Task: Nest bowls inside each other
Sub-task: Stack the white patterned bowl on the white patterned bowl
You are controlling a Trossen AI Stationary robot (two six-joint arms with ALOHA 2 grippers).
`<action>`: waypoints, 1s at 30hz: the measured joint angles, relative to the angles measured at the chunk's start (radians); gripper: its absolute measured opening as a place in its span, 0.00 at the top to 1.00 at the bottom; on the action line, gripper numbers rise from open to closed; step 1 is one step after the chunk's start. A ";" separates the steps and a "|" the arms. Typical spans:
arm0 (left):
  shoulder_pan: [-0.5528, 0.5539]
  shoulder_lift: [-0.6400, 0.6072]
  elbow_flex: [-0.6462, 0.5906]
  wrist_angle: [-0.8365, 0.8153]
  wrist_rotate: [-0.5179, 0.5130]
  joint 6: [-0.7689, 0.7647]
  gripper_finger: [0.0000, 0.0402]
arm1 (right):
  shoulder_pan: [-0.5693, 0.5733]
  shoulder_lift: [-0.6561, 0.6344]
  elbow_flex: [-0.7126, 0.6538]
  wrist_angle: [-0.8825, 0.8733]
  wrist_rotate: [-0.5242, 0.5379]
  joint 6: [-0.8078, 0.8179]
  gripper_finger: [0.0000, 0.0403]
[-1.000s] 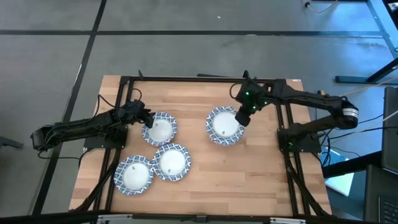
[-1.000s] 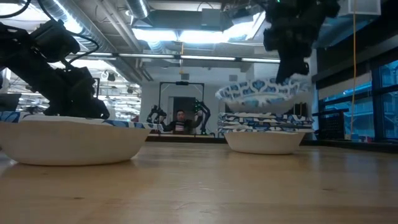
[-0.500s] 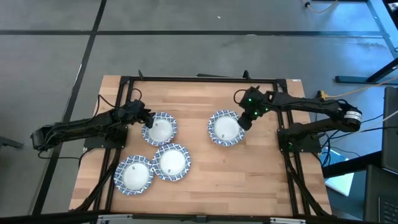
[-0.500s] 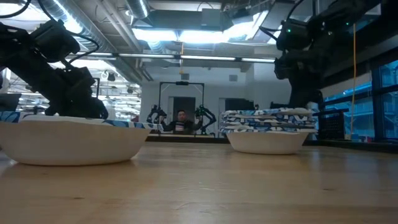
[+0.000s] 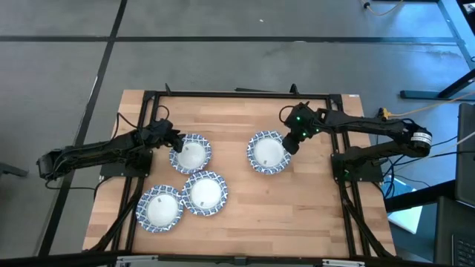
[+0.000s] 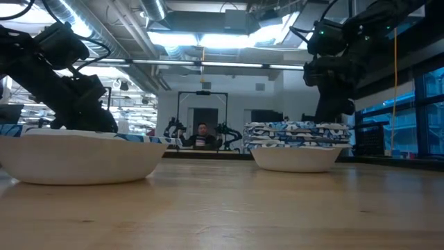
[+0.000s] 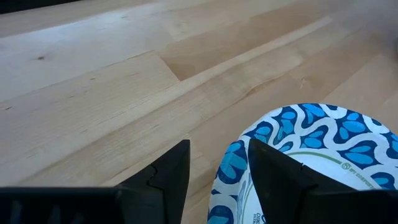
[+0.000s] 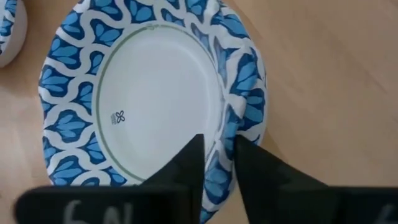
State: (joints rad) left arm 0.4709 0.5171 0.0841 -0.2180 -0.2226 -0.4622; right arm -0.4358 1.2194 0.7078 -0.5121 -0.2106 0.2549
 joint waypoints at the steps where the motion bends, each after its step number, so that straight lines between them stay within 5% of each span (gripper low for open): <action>1: 0.000 0.000 0.000 0.000 0.000 0.000 0.61 | 0.000 0.000 0.000 0.000 0.000 -0.002 0.76; 7: 0.000 0.000 0.000 0.000 0.000 0.031 0.61 | 0.000 -0.009 0.009 0.033 0.088 -0.015 0.65; 14: 0.000 0.000 0.000 0.000 0.001 0.157 0.61 | -0.001 -0.055 0.167 0.045 0.209 -0.064 0.63; 22: 0.000 0.000 -0.001 0.021 0.080 0.234 0.61 | 0.041 -0.078 0.348 0.047 0.210 -0.060 0.63; 30: 0.000 0.000 -0.001 0.087 0.052 0.241 0.61 | 0.094 -0.077 0.339 0.047 0.212 -0.096 0.63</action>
State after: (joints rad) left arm 0.4706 0.5171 0.0834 -0.1308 -0.1706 -0.2208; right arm -0.3416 1.1419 1.0466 -0.4652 0.0017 0.1585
